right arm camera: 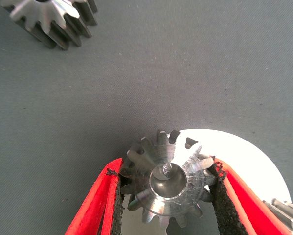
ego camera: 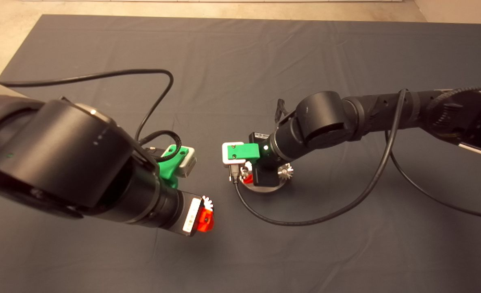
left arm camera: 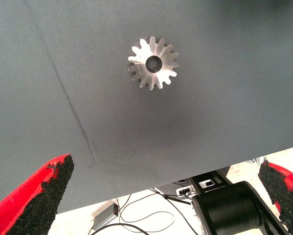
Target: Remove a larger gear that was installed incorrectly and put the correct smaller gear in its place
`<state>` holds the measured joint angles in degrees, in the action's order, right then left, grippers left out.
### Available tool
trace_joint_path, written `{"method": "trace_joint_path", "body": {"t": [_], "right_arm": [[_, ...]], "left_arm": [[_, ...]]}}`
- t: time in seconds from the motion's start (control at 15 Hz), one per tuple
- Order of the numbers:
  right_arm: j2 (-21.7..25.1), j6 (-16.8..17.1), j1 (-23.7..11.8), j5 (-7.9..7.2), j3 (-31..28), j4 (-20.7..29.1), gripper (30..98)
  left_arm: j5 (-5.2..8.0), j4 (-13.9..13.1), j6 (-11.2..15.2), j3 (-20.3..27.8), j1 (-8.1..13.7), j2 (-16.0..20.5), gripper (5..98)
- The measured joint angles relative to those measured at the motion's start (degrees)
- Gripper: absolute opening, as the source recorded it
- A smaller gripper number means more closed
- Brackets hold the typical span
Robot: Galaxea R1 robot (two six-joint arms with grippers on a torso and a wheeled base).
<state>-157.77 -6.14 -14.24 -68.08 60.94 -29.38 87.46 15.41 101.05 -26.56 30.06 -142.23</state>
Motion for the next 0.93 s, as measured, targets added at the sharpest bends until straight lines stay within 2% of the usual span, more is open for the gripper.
{"method": "trace_joint_path", "body": {"t": [0.73, 0.93], "right_arm": [[0.00, 0.11, 0.11, -0.02, 1.01, -0.50, 39.5], [-0.06, 0.11, 1.10, -0.29, 1.12, -1.35, 39.5]], "left_arm": [[0.00, 0.00, 0.00, 0.00, -0.02, -0.05, 97.8], [-0.01, 0.00, 0.00, 0.02, -0.02, -0.13, 97.8]]}}
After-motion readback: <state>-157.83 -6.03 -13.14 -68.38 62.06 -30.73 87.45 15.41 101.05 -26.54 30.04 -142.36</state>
